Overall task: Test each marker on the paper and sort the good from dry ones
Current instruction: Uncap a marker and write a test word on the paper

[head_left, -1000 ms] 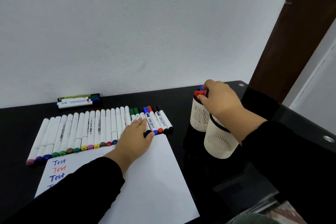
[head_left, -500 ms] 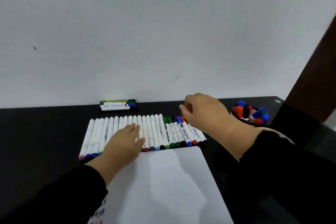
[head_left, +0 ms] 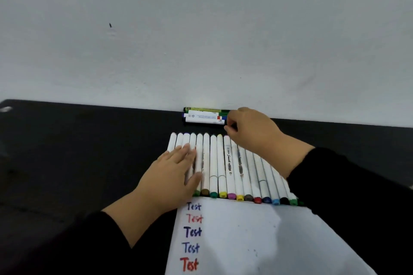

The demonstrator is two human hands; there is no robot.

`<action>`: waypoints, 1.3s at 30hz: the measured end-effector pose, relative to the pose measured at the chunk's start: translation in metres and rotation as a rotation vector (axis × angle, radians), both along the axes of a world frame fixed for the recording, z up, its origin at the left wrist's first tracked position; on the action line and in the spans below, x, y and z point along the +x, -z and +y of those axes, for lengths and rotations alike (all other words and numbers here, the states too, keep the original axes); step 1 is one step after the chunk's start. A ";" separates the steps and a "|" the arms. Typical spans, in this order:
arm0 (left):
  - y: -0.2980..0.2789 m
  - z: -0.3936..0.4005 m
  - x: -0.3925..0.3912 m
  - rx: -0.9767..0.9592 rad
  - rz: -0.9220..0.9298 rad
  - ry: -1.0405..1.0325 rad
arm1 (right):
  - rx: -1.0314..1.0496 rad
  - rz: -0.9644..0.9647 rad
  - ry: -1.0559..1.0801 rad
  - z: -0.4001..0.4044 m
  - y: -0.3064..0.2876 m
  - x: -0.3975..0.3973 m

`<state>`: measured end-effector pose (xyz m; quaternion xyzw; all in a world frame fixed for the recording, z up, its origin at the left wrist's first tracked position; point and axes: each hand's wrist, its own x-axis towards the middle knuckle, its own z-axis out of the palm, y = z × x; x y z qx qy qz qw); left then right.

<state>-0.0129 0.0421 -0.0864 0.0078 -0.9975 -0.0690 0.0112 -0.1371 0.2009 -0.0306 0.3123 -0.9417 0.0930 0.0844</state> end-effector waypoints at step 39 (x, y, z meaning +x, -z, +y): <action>-0.020 0.010 0.019 0.142 0.052 -0.071 | -0.336 -0.395 0.093 -0.011 -0.021 0.012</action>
